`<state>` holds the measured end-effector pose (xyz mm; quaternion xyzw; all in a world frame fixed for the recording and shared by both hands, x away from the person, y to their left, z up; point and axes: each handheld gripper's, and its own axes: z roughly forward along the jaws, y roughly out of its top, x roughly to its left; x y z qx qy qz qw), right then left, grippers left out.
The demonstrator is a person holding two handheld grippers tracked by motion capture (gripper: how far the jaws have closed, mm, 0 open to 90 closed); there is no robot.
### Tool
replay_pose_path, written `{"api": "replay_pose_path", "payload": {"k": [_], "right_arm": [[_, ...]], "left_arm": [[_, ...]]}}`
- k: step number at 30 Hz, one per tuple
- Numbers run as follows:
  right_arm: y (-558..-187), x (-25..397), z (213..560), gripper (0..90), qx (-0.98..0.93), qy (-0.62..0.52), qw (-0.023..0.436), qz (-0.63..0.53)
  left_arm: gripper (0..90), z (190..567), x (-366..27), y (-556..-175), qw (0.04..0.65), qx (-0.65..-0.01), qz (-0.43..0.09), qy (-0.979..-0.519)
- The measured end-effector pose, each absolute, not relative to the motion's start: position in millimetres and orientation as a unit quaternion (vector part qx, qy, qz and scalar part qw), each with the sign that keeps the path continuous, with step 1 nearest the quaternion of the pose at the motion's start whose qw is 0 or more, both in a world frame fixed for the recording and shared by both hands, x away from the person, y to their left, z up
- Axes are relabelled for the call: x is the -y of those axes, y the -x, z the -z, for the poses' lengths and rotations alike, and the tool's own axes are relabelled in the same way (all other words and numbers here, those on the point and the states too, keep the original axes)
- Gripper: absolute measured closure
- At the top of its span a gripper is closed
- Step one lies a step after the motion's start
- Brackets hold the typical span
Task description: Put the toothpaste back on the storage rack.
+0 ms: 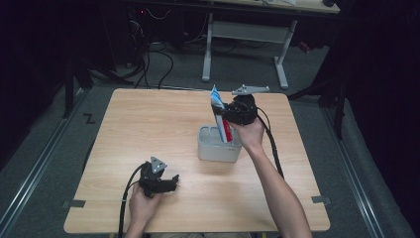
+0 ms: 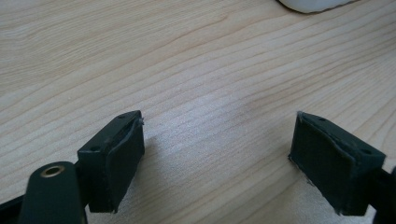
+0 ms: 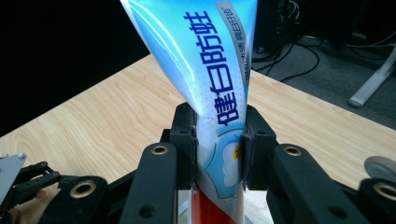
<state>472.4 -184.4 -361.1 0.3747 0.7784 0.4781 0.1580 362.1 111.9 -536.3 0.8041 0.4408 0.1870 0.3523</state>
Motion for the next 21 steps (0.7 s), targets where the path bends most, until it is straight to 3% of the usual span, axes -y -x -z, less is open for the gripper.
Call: {"api": "replay_pose_path", "payload": {"k": [21], "right_arm": [[-472.4, 173.2, 378.9, 70.5, -0.799, -0.369, 0.156, -0.449]], "left_arm": [[17.9, 536.2, -111.5, -362.3, 0.352, -0.441, -0.187, -0.804]]}}
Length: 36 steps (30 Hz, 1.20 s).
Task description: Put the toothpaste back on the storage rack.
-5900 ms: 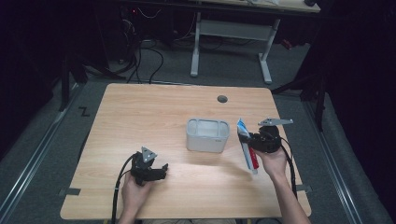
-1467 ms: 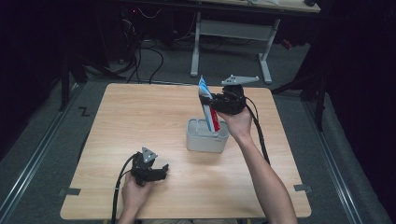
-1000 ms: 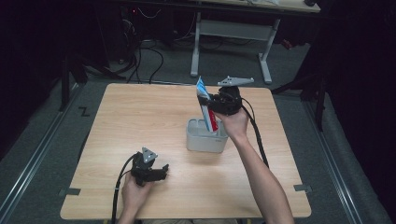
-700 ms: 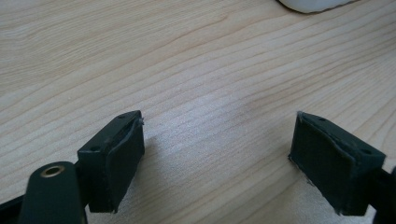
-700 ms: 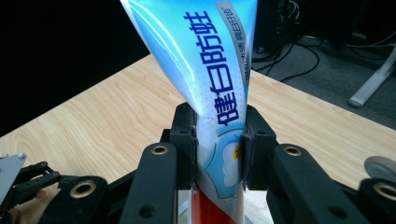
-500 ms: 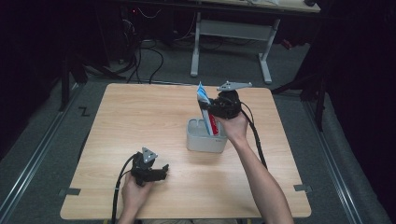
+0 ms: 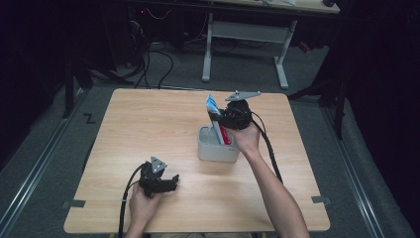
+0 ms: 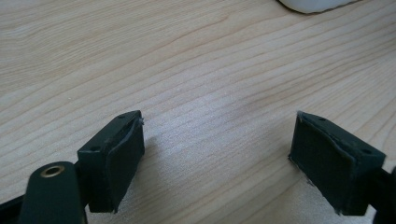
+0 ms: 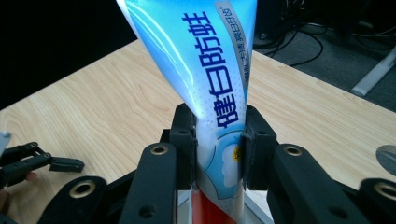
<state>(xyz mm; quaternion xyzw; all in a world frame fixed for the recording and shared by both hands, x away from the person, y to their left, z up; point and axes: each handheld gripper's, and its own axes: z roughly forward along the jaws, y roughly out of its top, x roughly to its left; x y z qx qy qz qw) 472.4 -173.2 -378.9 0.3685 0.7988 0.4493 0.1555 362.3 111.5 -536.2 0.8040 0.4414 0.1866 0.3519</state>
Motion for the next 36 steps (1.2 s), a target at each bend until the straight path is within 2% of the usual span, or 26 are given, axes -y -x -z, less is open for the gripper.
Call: {"api": "replay_pose_path", "payload": {"k": [36], "right_arm": [[-464.7, 183.1, 407.0, 70.0, -0.82, -0.372, 0.146, -0.408]], "left_arm": [[17.9, 536.2, -111.3, -362.6, 0.352, -0.442, -0.187, -0.804]]}}
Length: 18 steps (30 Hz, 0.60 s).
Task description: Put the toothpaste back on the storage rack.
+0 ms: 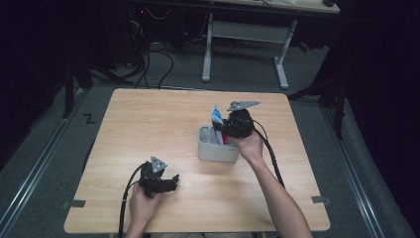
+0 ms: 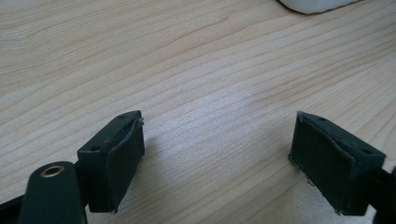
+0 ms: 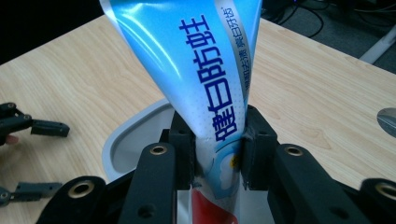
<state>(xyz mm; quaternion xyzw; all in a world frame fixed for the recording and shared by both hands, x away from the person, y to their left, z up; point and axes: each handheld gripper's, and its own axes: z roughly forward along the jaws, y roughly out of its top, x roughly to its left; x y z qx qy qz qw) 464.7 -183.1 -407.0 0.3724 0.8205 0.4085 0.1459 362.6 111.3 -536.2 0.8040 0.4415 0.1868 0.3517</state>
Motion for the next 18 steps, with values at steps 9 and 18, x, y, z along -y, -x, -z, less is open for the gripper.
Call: {"api": "replay_pose_path", "payload": {"k": [9, 18], "right_arm": [[-465.0, 182.1, 413.6, 69.7, -0.827, -0.372, 0.141, -0.398], [-463.4, 185.3, 416.8, 69.1, -0.823, -0.375, 0.136, -0.405]], "left_arm": [[17.9, 536.1, -111.4, -362.6, 0.351, -0.441, -0.187, -0.804], [17.8, 536.2, -111.3, -362.6, 0.352, -0.441, -0.187, -0.804]]}}
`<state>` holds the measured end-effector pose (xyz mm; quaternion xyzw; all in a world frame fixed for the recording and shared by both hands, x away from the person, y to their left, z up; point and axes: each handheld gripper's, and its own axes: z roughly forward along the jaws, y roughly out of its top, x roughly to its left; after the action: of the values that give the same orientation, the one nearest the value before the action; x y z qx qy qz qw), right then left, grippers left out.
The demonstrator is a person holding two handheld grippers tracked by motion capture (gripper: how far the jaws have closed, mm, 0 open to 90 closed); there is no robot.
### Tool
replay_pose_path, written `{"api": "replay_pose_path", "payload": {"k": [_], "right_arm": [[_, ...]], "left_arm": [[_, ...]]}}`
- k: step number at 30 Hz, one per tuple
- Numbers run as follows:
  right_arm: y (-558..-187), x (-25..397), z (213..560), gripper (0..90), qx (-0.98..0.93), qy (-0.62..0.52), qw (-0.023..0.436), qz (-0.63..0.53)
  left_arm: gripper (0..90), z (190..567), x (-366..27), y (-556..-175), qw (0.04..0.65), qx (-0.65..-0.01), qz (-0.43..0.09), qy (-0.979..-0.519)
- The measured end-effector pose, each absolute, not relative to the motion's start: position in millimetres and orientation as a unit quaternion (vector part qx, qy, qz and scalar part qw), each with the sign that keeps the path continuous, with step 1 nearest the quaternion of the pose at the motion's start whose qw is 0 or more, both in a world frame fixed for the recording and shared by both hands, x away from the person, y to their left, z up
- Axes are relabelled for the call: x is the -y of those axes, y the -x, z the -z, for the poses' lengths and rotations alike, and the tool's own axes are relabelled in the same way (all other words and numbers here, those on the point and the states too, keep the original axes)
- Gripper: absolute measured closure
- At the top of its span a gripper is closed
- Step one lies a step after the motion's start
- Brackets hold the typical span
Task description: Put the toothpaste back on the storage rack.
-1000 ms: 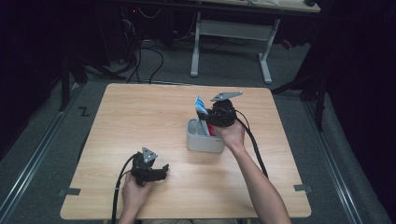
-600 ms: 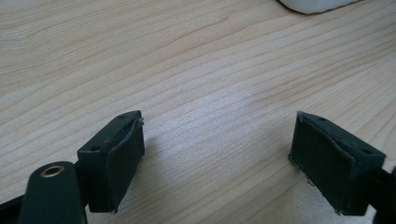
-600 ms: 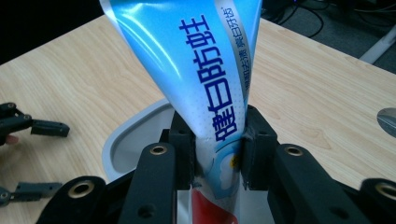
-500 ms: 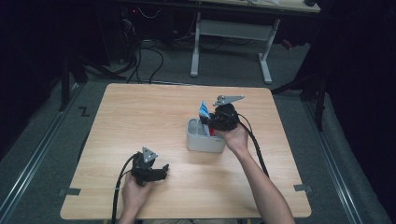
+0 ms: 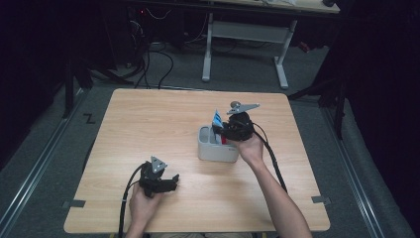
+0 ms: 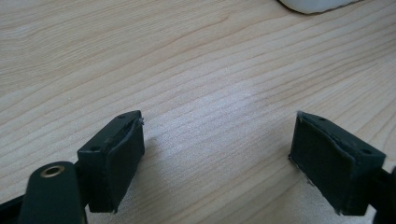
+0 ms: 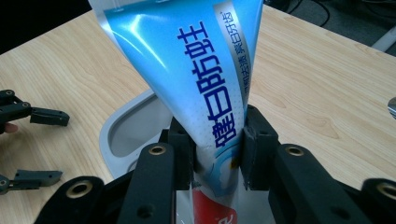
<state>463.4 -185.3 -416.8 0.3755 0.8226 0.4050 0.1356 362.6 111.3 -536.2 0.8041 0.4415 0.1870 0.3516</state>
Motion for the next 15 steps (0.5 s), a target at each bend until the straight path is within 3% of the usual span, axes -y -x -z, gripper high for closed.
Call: {"api": "replay_pose_path", "payload": {"k": [15], "right_arm": [[-461.1, 190.3, 418.9, 60.0, -0.814, -0.384, 0.129, -0.417]], "left_arm": [[17.9, 536.2, -111.3, -362.6, 0.352, -0.442, -0.187, -0.804]]}}
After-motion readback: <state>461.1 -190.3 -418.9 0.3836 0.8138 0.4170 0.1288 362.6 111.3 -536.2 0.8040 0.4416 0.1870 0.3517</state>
